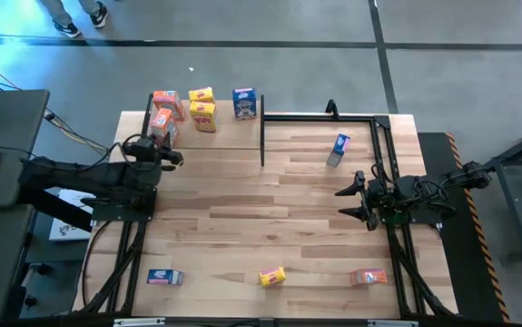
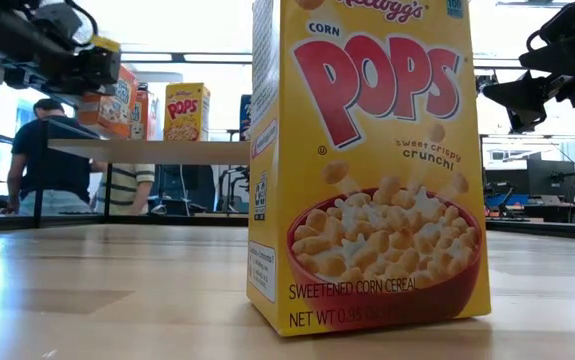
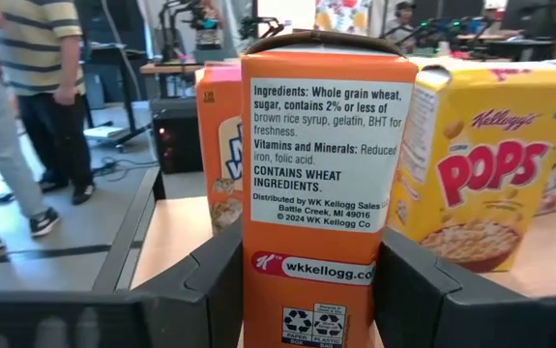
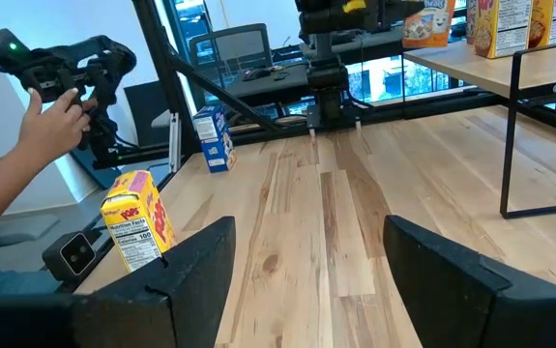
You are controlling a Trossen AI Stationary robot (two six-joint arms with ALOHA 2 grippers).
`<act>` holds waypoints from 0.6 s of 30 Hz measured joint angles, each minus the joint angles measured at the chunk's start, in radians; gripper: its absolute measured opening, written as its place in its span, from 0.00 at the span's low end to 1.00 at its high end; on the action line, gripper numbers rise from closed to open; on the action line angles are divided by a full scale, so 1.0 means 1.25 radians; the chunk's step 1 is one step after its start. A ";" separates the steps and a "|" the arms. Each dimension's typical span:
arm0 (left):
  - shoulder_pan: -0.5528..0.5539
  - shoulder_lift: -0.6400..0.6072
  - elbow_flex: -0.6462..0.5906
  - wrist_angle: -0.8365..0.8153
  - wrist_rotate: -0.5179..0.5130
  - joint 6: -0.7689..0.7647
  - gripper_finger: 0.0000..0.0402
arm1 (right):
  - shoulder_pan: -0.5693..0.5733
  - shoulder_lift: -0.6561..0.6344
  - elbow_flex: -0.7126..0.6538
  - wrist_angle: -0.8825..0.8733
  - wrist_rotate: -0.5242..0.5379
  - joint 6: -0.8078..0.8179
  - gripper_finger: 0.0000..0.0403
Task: Stack cereal on shelf
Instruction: Put the top orange cereal box on the shelf aligned with the other orange cereal box
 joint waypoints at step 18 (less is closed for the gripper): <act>0.061 0.085 0.001 0.003 0.024 -0.094 0.48 | 0.000 0.000 0.000 0.000 0.000 0.000 0.64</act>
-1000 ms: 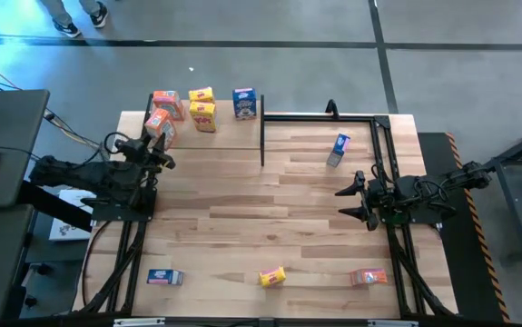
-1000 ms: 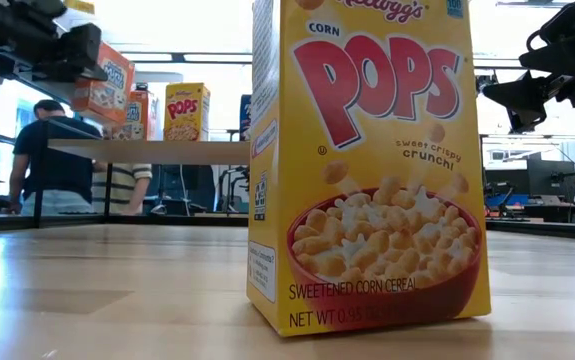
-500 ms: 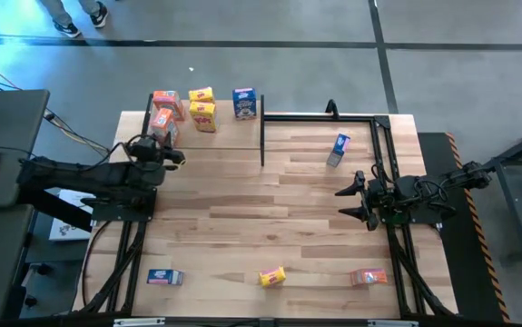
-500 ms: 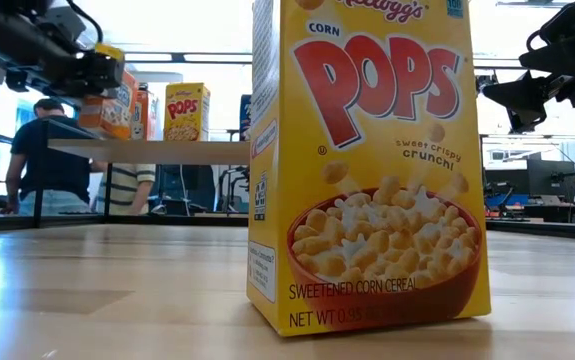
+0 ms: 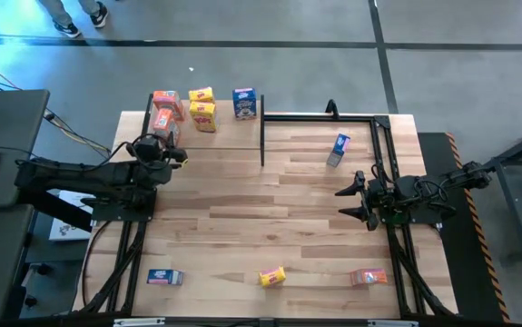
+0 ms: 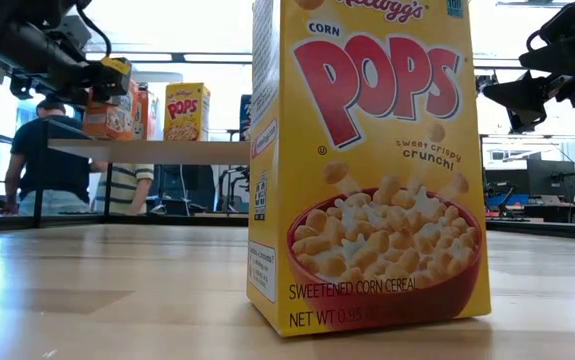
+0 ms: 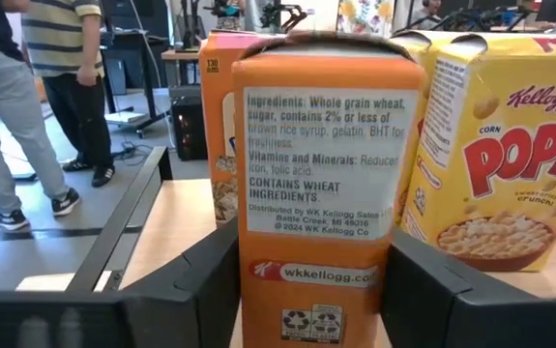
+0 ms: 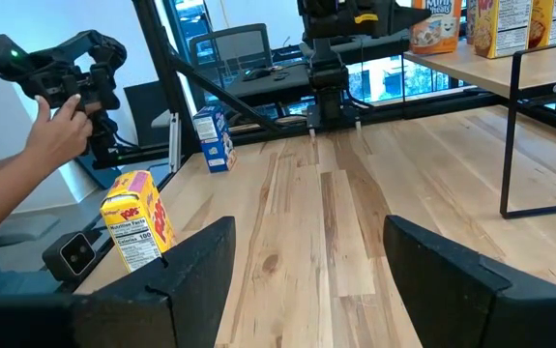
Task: Stack cereal on shelf
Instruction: Put the top orange cereal box on the shelf aligned with the other orange cereal box
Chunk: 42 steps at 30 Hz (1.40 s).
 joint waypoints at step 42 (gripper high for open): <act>-0.040 -0.107 0.000 0.518 -0.029 0.601 0.60 | 0.000 0.000 0.000 0.000 0.000 0.000 0.64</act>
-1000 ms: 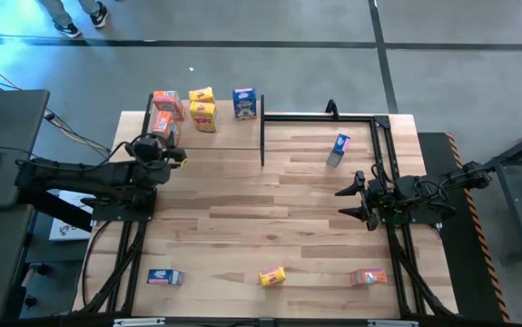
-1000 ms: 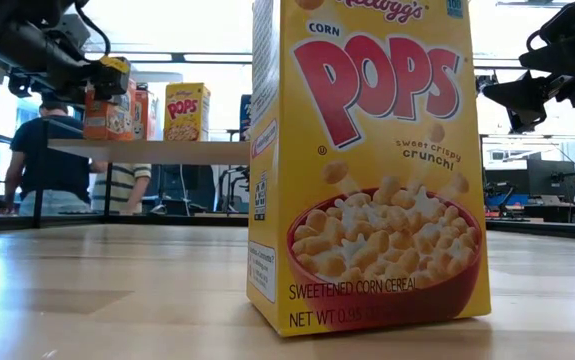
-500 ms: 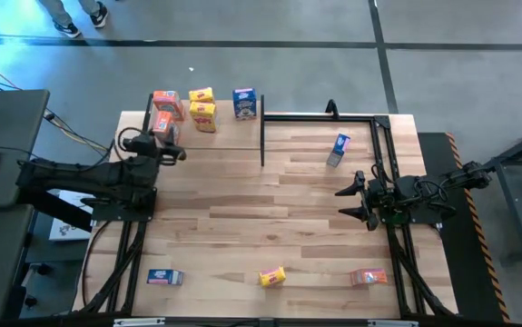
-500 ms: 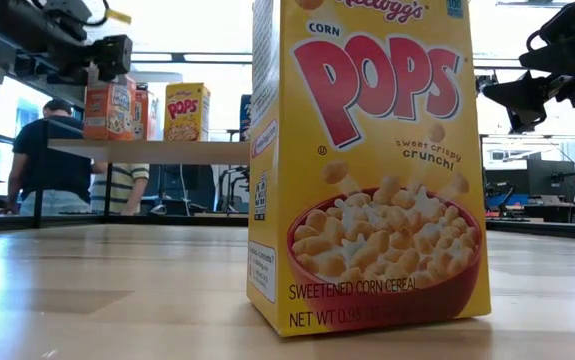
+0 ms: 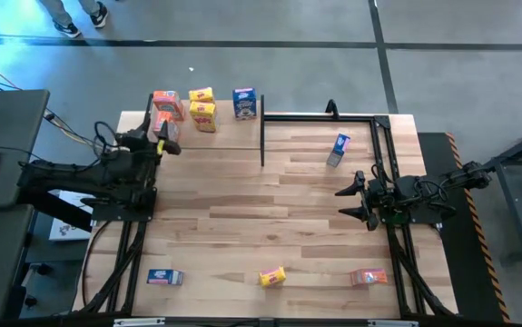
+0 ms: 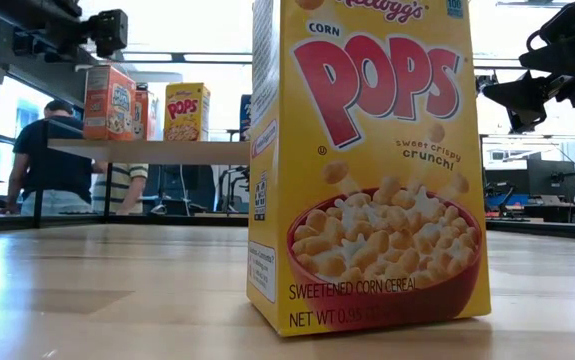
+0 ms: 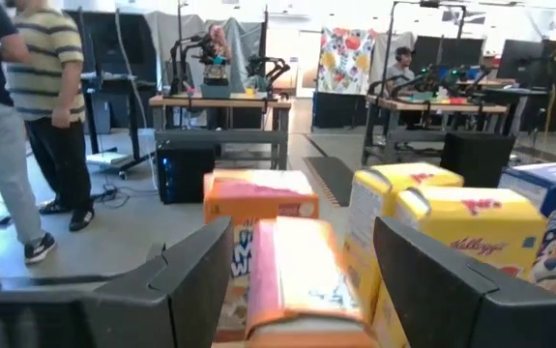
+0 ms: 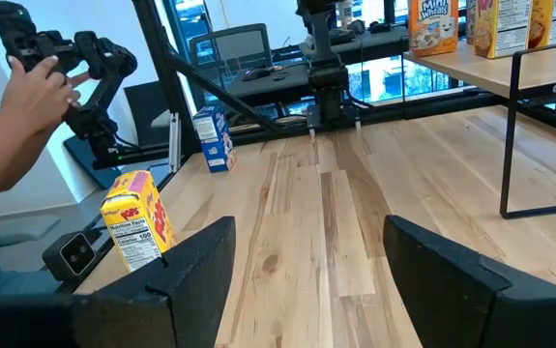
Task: Stack cereal on shelf
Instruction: Put the top orange cereal box on the shelf aligned with the other orange cereal box
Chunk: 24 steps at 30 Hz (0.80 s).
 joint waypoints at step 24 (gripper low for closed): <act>-0.199 0.064 0.000 0.289 0.103 0.293 0.60 | 0.000 0.000 0.000 0.000 0.000 0.000 0.64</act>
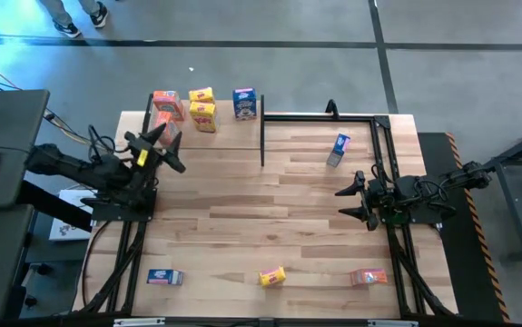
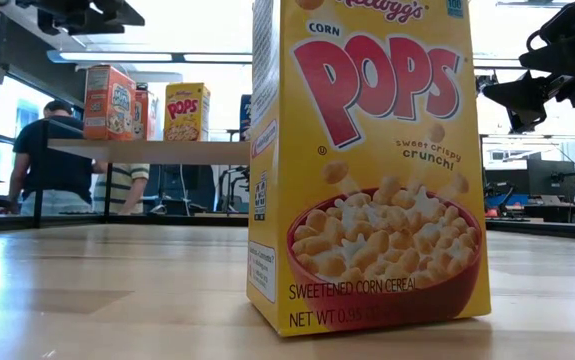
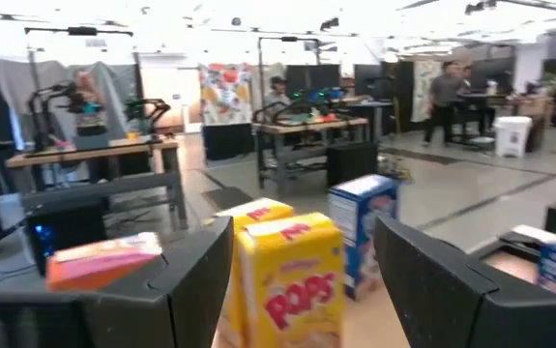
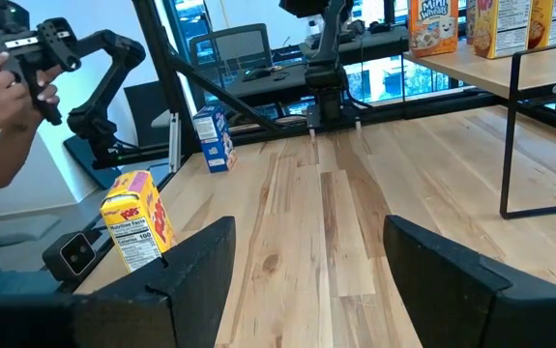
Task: Stack cereal on shelf
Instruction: Put the top orange cereal box on the shelf aligned with the other orange cereal box
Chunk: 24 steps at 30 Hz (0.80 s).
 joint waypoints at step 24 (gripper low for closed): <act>-0.056 0.215 0.000 -0.188 -0.206 -0.220 0.60 | 0.000 0.000 0.000 0.000 0.000 0.000 0.64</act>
